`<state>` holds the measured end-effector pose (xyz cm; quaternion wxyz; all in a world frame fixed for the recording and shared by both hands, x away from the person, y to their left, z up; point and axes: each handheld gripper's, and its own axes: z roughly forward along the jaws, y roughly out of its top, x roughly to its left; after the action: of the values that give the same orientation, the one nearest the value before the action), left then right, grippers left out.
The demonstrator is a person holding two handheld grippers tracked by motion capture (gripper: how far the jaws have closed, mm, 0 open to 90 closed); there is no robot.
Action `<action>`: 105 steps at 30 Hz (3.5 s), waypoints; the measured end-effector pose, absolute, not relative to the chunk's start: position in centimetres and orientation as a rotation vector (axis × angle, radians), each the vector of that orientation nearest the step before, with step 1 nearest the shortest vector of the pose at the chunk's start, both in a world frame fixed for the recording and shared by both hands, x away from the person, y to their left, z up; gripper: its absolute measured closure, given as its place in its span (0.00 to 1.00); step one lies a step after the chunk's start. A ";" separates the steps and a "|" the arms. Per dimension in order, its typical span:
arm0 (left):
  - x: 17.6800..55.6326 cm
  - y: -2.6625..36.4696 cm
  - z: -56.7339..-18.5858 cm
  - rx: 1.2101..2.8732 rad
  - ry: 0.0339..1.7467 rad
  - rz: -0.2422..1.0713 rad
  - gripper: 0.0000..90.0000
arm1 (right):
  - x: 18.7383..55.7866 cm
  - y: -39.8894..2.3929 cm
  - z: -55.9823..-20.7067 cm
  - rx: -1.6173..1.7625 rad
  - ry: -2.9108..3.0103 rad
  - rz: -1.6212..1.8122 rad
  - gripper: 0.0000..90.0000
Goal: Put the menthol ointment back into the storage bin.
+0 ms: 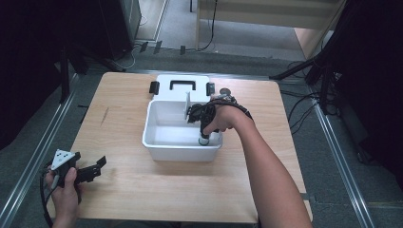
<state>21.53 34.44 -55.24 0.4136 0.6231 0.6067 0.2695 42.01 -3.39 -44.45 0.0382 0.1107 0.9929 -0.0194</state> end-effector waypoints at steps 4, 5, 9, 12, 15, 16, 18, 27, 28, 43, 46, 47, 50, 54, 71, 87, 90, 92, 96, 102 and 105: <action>21.5 34.4 -55.2 1.566 1.525 0.677 0.00 | 42.0 -3.4 -44.5 0.341 3.046 -0.052 0.63; 21.5 34.4 -55.2 1.566 1.525 0.677 0.00 | 42.0 -3.4 -44.5 0.344 3.047 -0.045 0.63; 21.5 34.4 -55.2 1.564 1.525 0.677 0.00 | 42.1 -3.5 -44.1 0.347 3.045 -0.021 0.63; 21.5 34.4 -55.2 1.561 1.525 0.678 0.00 | 42.2 -3.7 -43.7 0.356 3.045 -0.002 0.62; 21.5 34.4 -55.2 1.564 1.524 0.680 0.00 | 42.2 -3.9 -42.9 0.383 3.040 0.026 0.61; 21.5 34.4 -55.2 1.564 1.524 0.680 0.00 | 42.2 -4.1 -42.7 0.383 3.040 0.042 0.60; 21.5 34.4 -55.2 1.564 1.524 0.680 0.00 | 42.1 -4.2 -42.2 0.402 3.041 0.056 0.57; 21.5 34.4 -55.2 1.566 1.524 0.682 0.00 | 41.1 -5.0 -38.6 0.385 3.036 0.168 0.42; 21.5 34.4 -55.2 1.566 1.524 0.683 0.00 | 41.0 -5.2 -38.2 0.405 3.031 0.176 0.39; 21.6 34.3 -55.2 1.568 1.525 0.688 0.00 | 39.9 -9.0 -34.5 0.491 2.964 0.257 0.14; 21.6 34.3 -55.2 1.569 1.526 0.688 0.00 | 39.9 -9.6 -34.4 0.513 2.955 0.267 0.14; 21.6 34.3 -55.2 1.570 1.526 0.689 0.00 | 39.8 -10.3 -34.4 0.542 2.948 0.274 0.14; 21.6 34.3 -55.2 1.571 1.526 0.689 0.00 | 39.8 -11.3 -34.8 0.579 2.933 0.286 0.14; 21.6 34.3 -55.2 1.571 1.526 0.690 0.00 | 39.7 -12.3 -35.2 0.619 2.923 0.305 0.14; 21.5 34.3 -55.2 1.570 1.527 0.692 0.00 | 38.0 -17.9 -39.2 0.850 2.715 0.597 0.14; 21.5 34.3 -55.2 1.570 1.526 0.694 0.00 | 35.0 -22.8 -44.2 0.974 2.456 0.876 0.14; 21.5 34.3 -55.2 1.569 1.527 0.694 0.00 | 34.5 -23.6 -44.8 0.990 2.418 0.905 0.14; 21.5 34.3 -55.2 1.569 1.527 0.694 0.00 | 34.2 -24.2 -45.3 1.007 2.388 0.929 0.14; 21.5 34.3 -55.2 1.570 1.527 0.695 0.00 | 33.4 -25.6 -46.4 1.070 2.301 0.971 0.14; 21.5 34.3 -55.2 1.570 1.527 0.695 0.00 | 32.2 -27.6 -48.3 1.132 2.204 1.037 0.15; 21.5 34.3 -55.2 1.571 1.527 0.697 0.00 | 31.4 -29.1 -49.3 1.185 2.115 1.083 0.15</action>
<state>21.50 34.30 -55.23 0.4092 0.6235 0.6060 0.2766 31.44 -29.08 -49.34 0.2409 0.4330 0.7731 0.3958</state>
